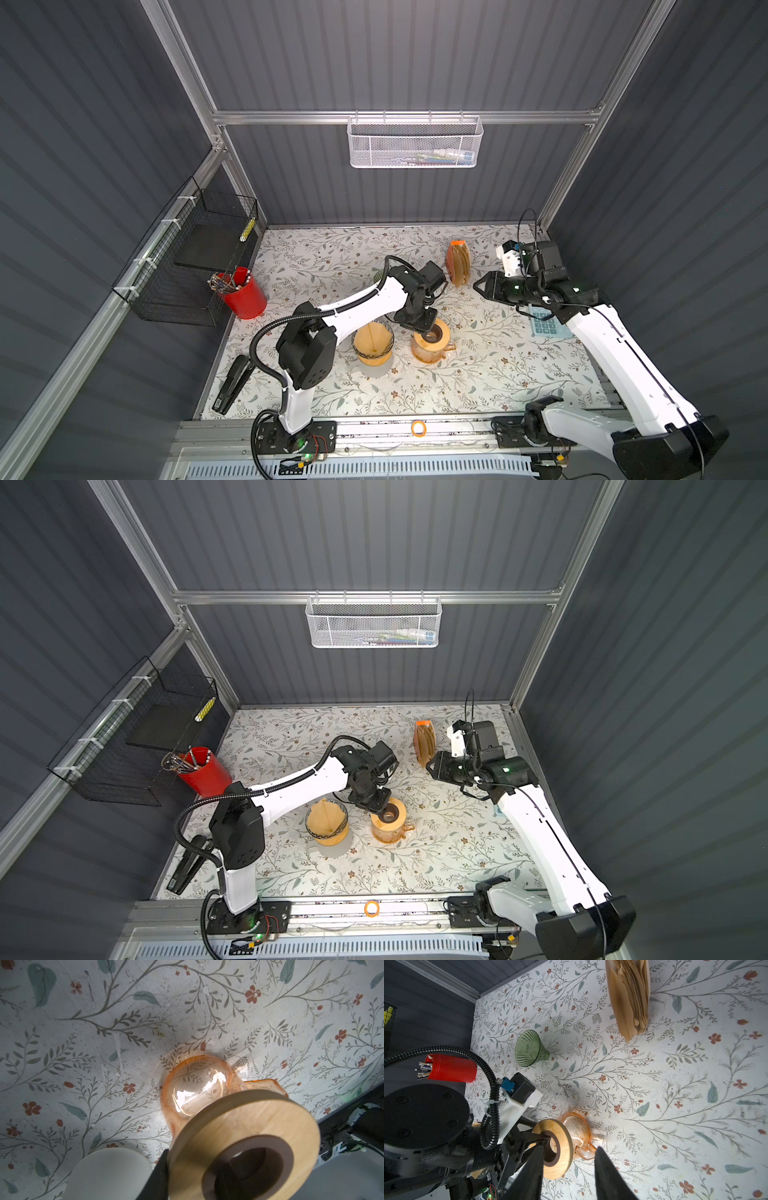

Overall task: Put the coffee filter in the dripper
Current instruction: 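Lower the wooden ring onto the pink pitcher's mouth with the left gripper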

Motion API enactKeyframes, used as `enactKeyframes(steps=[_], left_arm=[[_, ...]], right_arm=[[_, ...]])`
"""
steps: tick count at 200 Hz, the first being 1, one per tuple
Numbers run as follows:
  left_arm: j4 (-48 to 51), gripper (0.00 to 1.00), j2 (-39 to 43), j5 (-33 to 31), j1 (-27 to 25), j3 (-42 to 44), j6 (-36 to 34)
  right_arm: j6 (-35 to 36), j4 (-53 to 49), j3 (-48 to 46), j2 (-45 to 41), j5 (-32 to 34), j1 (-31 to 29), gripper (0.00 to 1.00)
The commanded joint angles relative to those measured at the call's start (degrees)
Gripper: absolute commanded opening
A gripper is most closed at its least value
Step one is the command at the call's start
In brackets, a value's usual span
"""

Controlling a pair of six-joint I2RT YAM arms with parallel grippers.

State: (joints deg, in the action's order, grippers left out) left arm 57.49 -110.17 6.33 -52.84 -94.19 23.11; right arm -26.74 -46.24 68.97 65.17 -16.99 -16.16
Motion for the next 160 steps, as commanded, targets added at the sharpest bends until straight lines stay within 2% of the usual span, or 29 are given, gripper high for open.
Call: enactKeyframes(steps=[1,113,160], left_arm=[[-1.3,0.24,-0.2,-0.8,-0.4,0.6,1.1],[-1.5,0.24,-0.2,-3.3,-0.4,1.6,1.8],[-1.6,0.28,-0.3,-3.3,-0.6,2.2,2.0]], right_arm=[[-0.1,0.9,-0.8,0.2,-0.7,0.3,0.42],[-0.1,1.4,-1.0,0.8,-1.2,0.3,0.42],[-0.3,1.4,-0.9,0.9,-1.4,0.3,0.43]])
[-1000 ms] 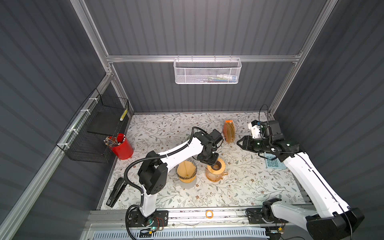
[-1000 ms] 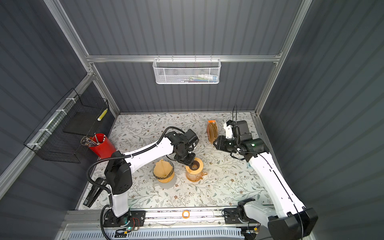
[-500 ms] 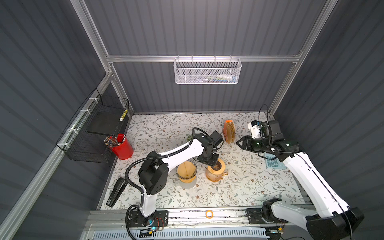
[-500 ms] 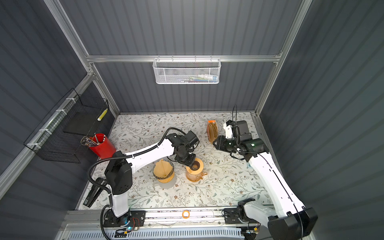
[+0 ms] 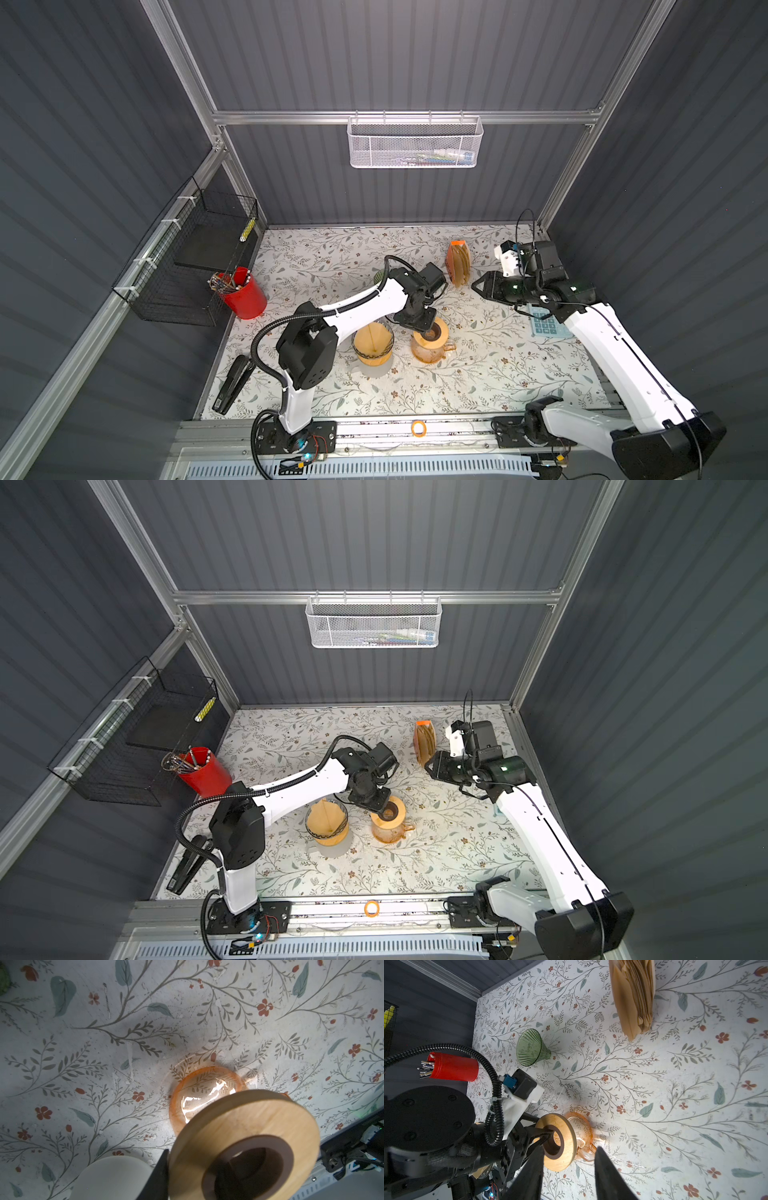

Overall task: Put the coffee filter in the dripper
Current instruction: 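Lower the wooden ring onto the pink pitcher's mouth with the left gripper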

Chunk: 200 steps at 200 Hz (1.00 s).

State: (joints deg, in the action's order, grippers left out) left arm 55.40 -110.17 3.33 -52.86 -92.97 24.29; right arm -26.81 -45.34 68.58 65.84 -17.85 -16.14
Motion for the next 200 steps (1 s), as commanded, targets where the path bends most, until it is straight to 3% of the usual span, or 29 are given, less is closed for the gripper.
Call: enactKeyframes(steps=[1,77,200], left_arm=[[0.5,0.28,-0.3,-0.4,-0.6,0.9,0.8],[0.6,0.40,0.2,-1.5,-0.7,0.7,1.1],[1.6,0.42,3.6,-3.5,-0.7,-1.2,1.9]], right_arm=[[-0.3,0.6,-0.5,0.2,-0.5,0.3,0.43],[-0.5,0.8,-0.4,0.5,-0.6,0.3,0.43],[-0.8,1.2,0.2,1.0,-0.7,0.3,0.43]])
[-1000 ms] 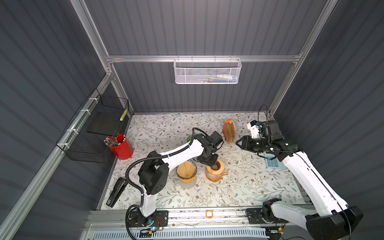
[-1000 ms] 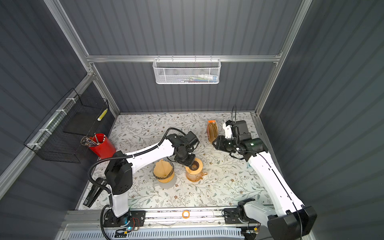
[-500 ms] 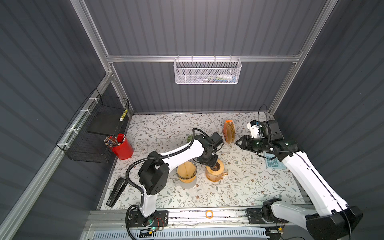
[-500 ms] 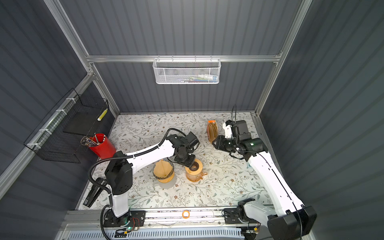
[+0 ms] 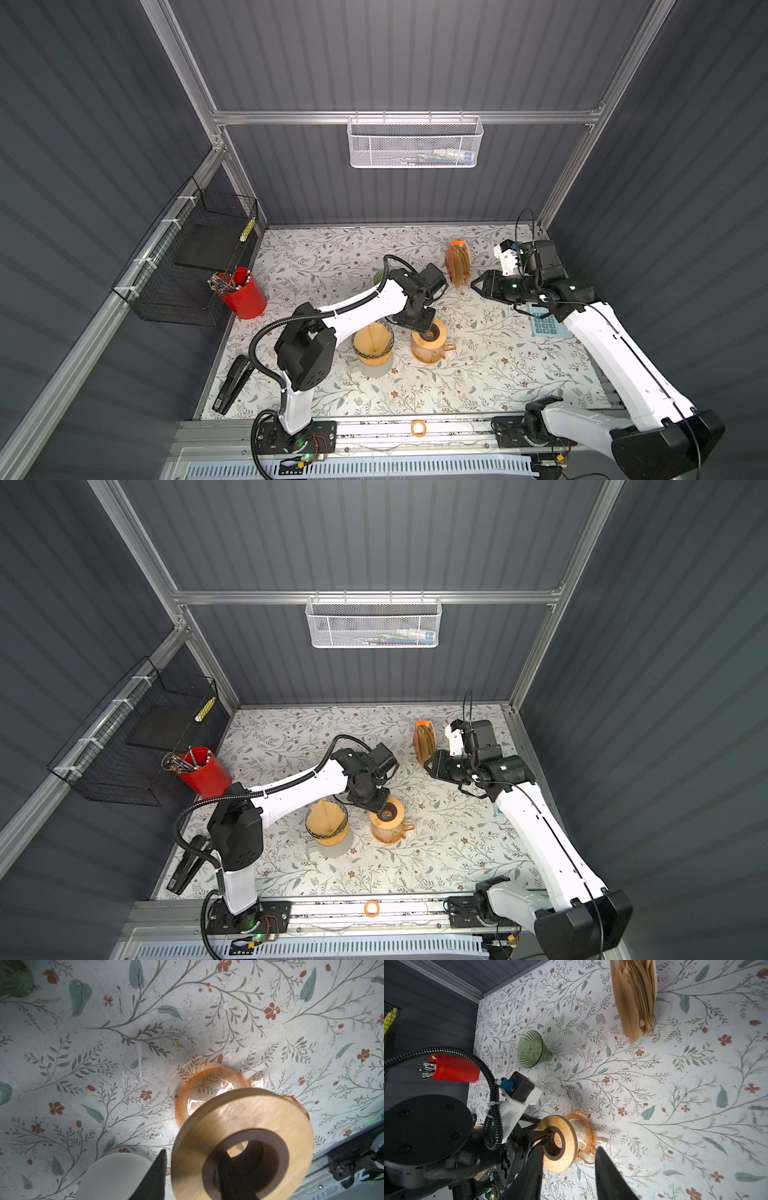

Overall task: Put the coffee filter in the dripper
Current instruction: 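Lower the wooden ring onto the pink pitcher's mouth with the left gripper, then open the left gripper and move it away while the right gripper approaches the green dripper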

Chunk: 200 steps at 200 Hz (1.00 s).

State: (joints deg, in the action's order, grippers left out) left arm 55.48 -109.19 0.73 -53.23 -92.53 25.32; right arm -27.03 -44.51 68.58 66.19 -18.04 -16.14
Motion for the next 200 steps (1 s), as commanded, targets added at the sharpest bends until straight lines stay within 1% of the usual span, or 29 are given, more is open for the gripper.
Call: enactKeyframes(steps=[1,38,123,127,164,182,200], left_arm=[[1.5,0.42,2.6,-0.8,-0.4,-1.6,0.9],[1.5,0.42,3.5,-1.4,-0.4,-1.5,1.2],[0.5,0.41,9.0,-6.5,-0.4,-2.0,1.7],[0.4,0.41,9.3,-6.7,-0.4,-2.0,1.7],[-0.5,0.42,11.6,-10.2,-0.1,-3.8,1.1],[-0.9,0.43,12.1,-10.0,1.6,-5.5,0.2],[-2.9,0.43,13.5,-8.8,5.5,-5.1,-0.3]], right_arm=[[-0.6,0.3,0.2,0.7,-0.5,0.3,0.43],[-0.7,0.3,0.5,0.6,-0.5,0.3,0.43],[-1.7,0.7,0.5,0.4,-0.5,0.3,0.43],[-1.7,0.7,0.5,0.4,-2.6,0.3,0.43],[-2.4,2.0,0.9,0.8,-3.5,0.2,0.43],[-3.8,3.6,0.8,1.7,-3.5,-0.2,0.43],[-5.6,5.5,0.6,3.3,-3.4,-1.6,0.42]])
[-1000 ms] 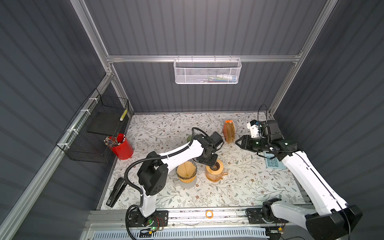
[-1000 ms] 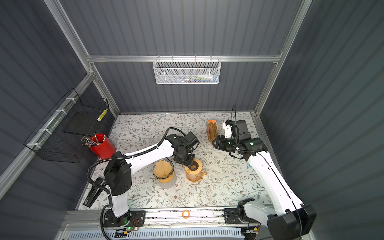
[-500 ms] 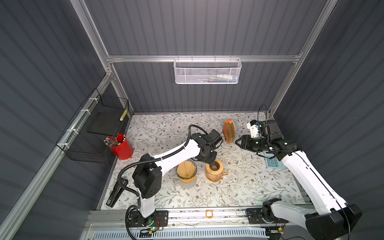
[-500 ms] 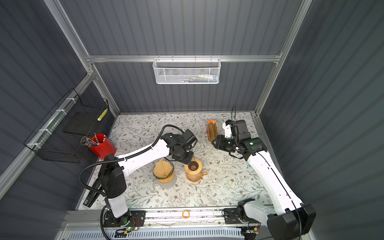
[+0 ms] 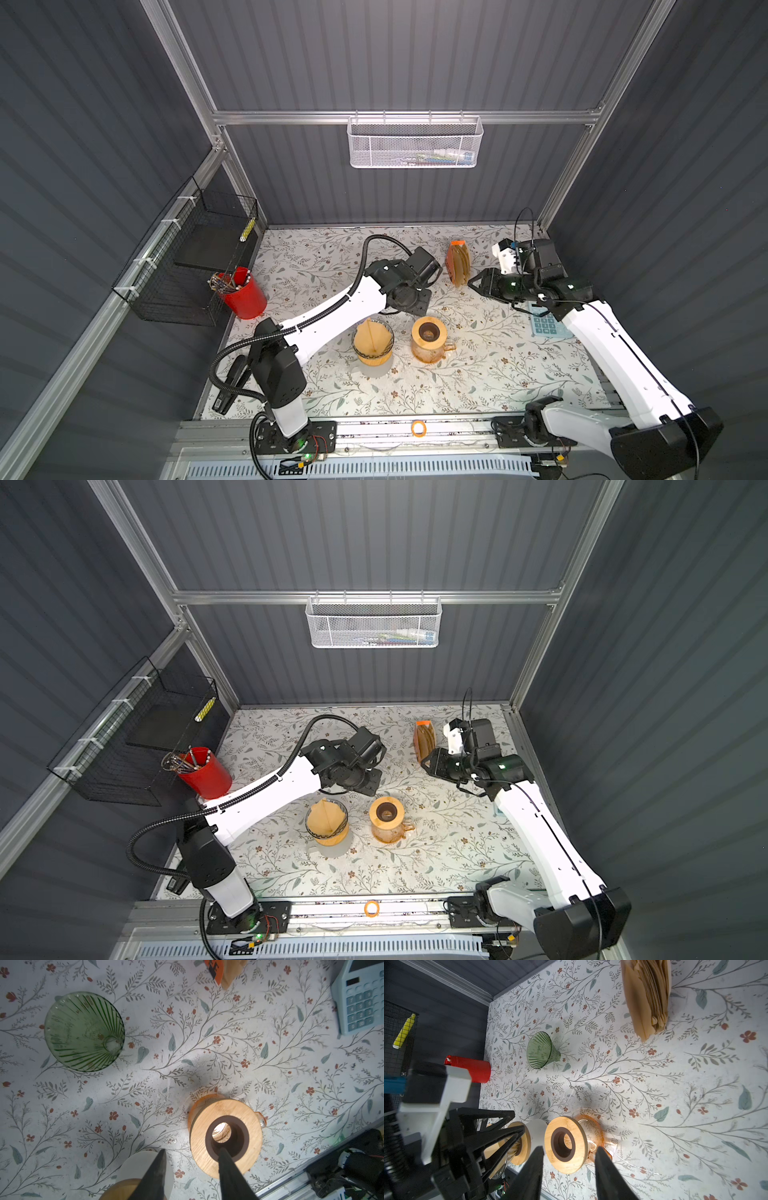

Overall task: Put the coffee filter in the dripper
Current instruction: 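Open the left gripper and move it away while the right gripper approaches the green dripper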

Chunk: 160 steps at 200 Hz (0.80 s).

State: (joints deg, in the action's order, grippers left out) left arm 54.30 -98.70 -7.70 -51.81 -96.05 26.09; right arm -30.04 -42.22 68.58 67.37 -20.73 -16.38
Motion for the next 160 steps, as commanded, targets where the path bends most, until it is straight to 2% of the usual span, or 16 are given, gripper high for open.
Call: enactKeyframes(steps=[1,24,54,75,93,122,160], left_arm=[[-2.0,0.43,3.1,-0.1,4.3,-1.4,-1.0],[-7.1,0.43,5.2,5.3,11.6,1.7,-0.3],[-8.8,0.44,6.7,4.9,16.4,2.2,-0.3],[-14.4,0.44,8.8,10.7,20.8,6.2,3.3],[-18.8,0.45,10.4,14.5,23.1,9.1,5.3],[-19.0,0.45,10.5,18.4,25.8,9.8,6.0],[-23.5,0.46,11.6,23.7,29.8,13.1,8.8]], right_arm=[[-2.6,3.3,0.6,2.3,-0.7,-1.5,0.42],[-1.9,3.9,3.0,6.1,1.0,-4.9,0.42],[0.1,3.9,8.8,12.5,3.7,-8.9,0.42],[1.6,3.4,13.3,17.3,5.3,-11.7,0.42],[2.2,2.5,16.8,20.8,5.7,-13.0,0.42],[4.5,1.6,20.5,24.7,8.1,-15.3,0.43],[5.7,1.2,23.9,30.5,8.1,-16.5,0.44]])
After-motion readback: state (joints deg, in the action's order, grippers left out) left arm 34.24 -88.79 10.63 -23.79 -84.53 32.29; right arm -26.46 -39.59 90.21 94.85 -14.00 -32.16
